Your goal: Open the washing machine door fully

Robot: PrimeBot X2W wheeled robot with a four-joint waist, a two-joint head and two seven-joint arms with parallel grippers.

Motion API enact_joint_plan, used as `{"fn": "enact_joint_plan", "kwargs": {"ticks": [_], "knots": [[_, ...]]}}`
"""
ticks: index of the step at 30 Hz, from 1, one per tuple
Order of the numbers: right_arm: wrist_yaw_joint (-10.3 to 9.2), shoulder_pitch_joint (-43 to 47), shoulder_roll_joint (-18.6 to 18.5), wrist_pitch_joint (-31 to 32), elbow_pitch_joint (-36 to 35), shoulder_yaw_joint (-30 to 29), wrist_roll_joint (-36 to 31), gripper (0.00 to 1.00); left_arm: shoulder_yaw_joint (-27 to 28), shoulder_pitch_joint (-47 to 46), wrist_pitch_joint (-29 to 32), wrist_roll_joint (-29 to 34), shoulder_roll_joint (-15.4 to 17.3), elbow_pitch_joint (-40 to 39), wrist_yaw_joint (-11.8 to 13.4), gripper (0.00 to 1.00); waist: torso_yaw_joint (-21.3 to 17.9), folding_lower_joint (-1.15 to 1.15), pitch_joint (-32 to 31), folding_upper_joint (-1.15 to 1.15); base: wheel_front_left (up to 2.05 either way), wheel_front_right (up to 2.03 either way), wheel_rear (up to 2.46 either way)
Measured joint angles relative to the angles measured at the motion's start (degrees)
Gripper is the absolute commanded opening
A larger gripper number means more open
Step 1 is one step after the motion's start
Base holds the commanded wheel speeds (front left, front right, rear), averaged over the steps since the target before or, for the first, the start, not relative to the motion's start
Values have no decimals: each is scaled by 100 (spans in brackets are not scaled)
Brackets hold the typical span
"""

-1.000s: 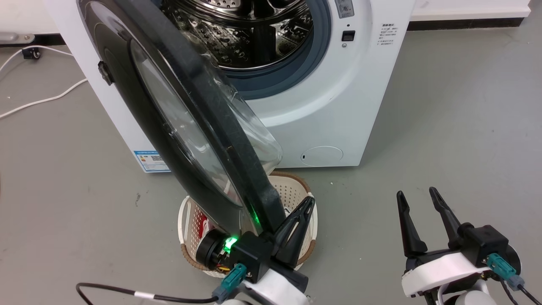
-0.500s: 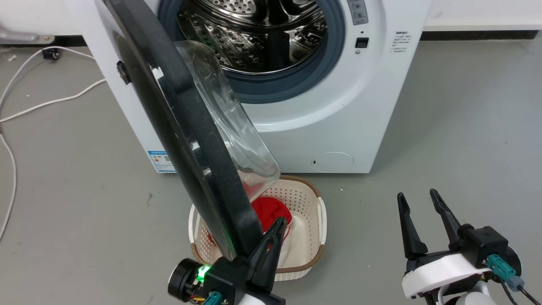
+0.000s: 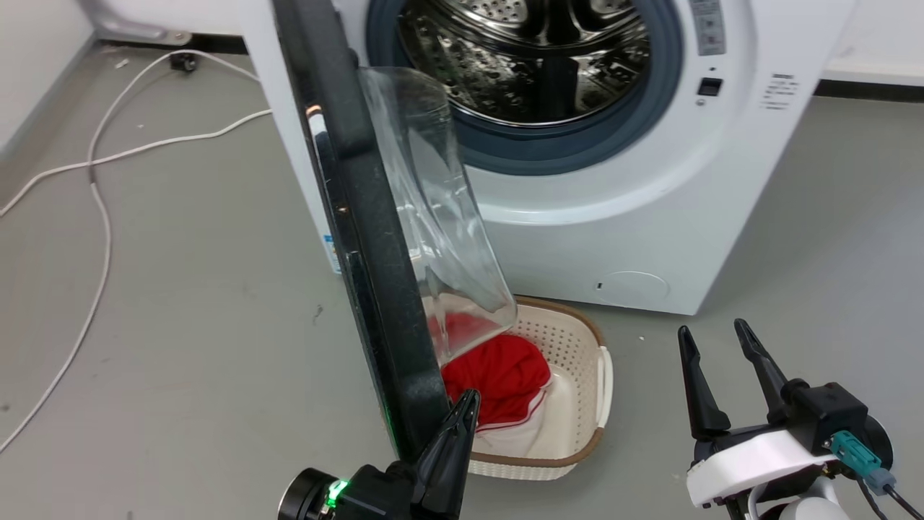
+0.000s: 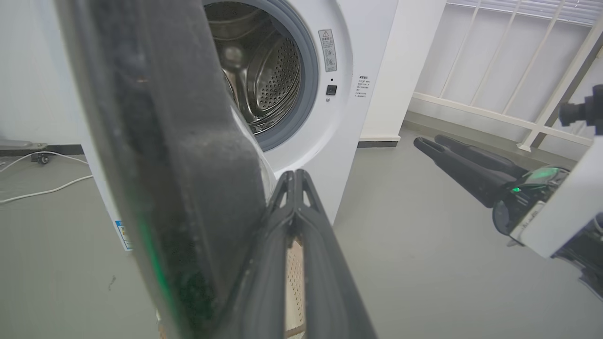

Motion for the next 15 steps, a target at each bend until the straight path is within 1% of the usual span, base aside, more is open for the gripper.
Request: {"fn": "enact_joint_plan", "kwargs": {"ticks": [15], "knots": [[0, -11, 2, 114, -134, -92, -134, 100, 205, 54, -204, -5, -27, -4, 305, 0, 759, 0, 133, 0, 0, 0, 0]]}}
